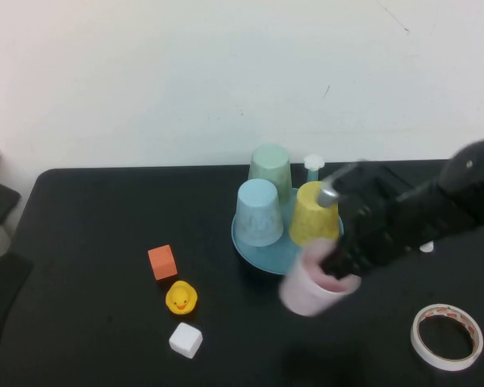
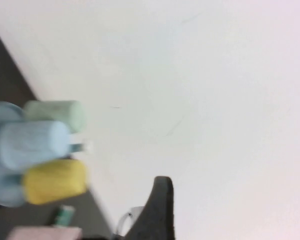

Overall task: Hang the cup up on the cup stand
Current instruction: Pick up the cup from the table, then adjust the cup with two arms

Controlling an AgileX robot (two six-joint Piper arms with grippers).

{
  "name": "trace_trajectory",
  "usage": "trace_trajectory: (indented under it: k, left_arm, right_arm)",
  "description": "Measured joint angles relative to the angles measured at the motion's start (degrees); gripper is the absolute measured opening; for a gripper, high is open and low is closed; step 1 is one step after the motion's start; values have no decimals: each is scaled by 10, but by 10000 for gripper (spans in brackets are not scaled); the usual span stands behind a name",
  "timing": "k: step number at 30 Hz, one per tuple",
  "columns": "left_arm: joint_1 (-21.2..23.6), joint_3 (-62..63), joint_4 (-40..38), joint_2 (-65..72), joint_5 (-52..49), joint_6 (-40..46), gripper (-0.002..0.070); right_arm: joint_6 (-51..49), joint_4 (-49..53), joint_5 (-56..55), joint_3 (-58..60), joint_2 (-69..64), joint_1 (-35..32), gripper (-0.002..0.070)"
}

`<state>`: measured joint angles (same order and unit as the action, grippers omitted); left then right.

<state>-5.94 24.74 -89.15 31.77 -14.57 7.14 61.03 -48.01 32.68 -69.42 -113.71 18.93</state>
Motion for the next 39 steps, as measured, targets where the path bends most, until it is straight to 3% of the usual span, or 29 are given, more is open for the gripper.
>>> trace_trajectory:
  k: [4, 10, 12, 39]
  left_arm:
    - [0, 0, -61, 0, 2, -2, 689]
    - [0, 0, -86, 0, 7, -3, 692]
    - [0, 0, -87, 0, 7, -6, 692]
    - [1, 0, -98, 0, -7, -36, 692]
  right_arm:
    - [42, -79, -10, 0, 70, 61, 34]
    - [309, -413, -40, 0, 151, 144, 34]
    - [360, -461, -44, -7, 161, 162, 34]
    - [363, -487, -29, -138, 120, 286, 32]
